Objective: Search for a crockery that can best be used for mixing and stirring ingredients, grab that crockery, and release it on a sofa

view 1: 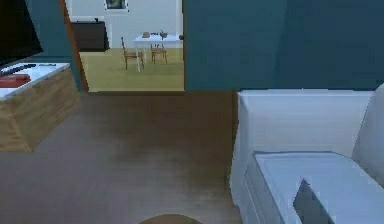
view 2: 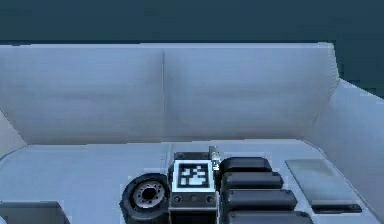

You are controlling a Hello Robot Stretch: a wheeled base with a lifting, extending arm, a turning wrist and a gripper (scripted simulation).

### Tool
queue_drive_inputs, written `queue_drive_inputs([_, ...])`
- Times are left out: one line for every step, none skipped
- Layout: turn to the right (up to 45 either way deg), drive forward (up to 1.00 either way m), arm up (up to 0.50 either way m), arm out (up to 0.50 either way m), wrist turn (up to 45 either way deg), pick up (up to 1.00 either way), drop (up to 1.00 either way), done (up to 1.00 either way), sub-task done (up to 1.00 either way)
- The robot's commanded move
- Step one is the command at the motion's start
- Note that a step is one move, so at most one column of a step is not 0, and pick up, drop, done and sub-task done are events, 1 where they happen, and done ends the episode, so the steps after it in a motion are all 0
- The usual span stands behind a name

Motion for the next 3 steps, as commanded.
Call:
queue_drive_inputs([-45.0,0.0,0.0,0.0,0.0,0.0,0.0,0.0,0.0])
queue_drive_inputs([-45.0,0.0,0.0,0.0,0.0,0.0,0.0,0.0,0.0])
queue_drive_inputs([-12.0,0.0,0.0,0.0,0.0,0.0,0.0,0.0,0.0])
